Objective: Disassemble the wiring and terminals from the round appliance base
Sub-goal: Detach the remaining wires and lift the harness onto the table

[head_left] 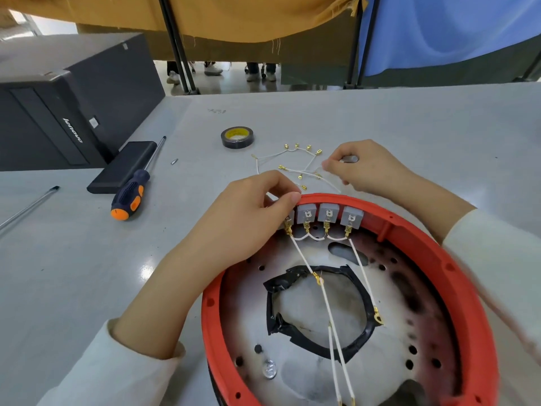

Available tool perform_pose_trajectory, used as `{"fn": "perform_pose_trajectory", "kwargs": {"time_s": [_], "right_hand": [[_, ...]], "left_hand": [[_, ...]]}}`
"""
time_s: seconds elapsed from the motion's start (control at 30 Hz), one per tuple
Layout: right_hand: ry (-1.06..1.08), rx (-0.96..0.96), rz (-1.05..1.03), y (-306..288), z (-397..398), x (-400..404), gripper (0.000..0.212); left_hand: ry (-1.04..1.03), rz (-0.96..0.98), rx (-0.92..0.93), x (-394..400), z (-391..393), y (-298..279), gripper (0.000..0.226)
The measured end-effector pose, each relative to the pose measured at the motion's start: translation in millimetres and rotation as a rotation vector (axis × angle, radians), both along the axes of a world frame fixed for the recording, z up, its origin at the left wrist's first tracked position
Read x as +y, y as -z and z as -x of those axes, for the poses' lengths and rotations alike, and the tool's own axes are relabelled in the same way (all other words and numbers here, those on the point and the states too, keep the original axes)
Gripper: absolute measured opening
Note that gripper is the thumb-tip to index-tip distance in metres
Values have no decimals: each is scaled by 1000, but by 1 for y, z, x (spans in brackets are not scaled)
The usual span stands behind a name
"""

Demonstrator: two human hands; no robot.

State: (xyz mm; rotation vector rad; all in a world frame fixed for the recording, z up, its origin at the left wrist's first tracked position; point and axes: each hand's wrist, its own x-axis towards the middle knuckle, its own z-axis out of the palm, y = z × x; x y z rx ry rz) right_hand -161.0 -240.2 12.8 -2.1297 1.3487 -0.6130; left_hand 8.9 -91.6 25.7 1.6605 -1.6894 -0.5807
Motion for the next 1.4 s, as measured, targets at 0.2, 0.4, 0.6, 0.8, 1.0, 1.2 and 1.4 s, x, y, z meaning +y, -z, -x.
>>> {"fn": "perform_pose_trajectory", "kwargs": {"time_s": [0.2, 0.4, 0.6, 0.8, 1.0, 1.2, 1.4], "right_hand": [[-97, -58, 70, -36, 11, 48, 21], [-289, -181, 29, -48, 8, 94, 24], [-365, -413, -158, -37, 3, 109, 46], [-241, -479, -169, -34, 3, 113, 53], [-194, -419, -285, -35, 4, 107, 30], [-153, -394, -87, -41, 3, 93, 41], [-178, -485, -93, -25, 2, 86, 32]], "left_hand": [[4, -23, 61, -2, -3, -1, 9], [100, -50, 21, -1, -14, -5, 14], [192, -37, 41, -2, -16, -6, 15], [208, -33, -53, 1, -15, -8, 24], [112, -136, -132, -1, -10, 0, 38], [104, -135, -117, -1, -8, -5, 24], [125, -137, -110, -3, -9, -4, 25]]}}
